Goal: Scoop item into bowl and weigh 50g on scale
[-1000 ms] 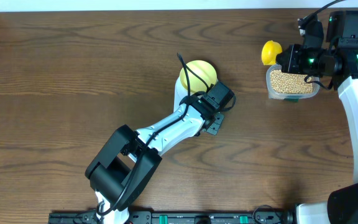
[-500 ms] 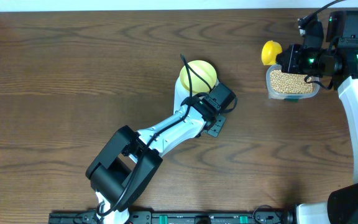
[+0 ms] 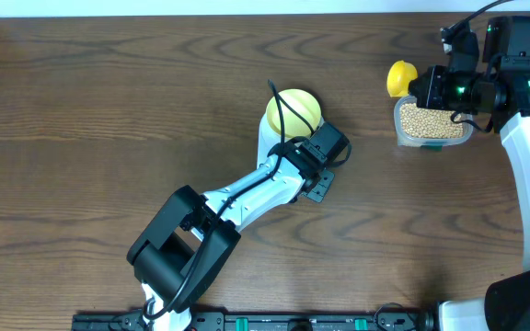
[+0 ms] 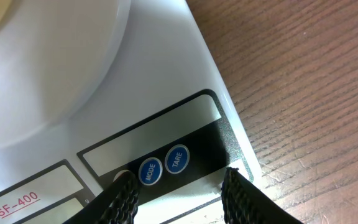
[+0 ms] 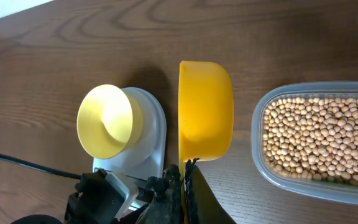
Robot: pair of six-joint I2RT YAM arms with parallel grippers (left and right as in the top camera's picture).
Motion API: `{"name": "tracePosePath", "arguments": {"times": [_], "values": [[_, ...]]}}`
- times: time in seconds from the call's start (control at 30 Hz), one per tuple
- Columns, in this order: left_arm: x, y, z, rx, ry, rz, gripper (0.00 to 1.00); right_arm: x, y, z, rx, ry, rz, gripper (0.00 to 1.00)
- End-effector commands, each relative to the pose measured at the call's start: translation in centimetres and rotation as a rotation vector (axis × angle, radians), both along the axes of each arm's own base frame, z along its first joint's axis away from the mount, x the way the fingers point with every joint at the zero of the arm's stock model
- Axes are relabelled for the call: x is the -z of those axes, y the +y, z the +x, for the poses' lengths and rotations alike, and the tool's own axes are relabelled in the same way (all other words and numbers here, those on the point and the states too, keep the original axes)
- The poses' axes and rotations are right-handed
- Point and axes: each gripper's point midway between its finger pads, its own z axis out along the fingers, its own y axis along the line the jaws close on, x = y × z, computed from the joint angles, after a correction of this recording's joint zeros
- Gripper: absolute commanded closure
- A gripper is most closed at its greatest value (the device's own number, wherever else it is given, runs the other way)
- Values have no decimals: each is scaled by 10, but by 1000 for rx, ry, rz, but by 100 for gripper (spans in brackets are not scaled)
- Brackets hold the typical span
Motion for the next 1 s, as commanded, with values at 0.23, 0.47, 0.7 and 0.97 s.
{"name": "tracePosePath", "arguments": {"times": [0.23, 0.47, 0.7, 0.97], "values": [[13, 4, -6, 15, 16, 15, 54, -7, 0, 2, -13, -25, -11, 99], [15, 8, -5, 7, 20, 18, 54, -7, 0, 1, -13, -23, -11, 99], [18, 18, 0, -43, 29, 16, 54, -7, 0, 1, -16, -25, -13, 99], [18, 18, 0, -45, 30, 16, 54, -7, 0, 1, -16, -25, -13, 99]]}}
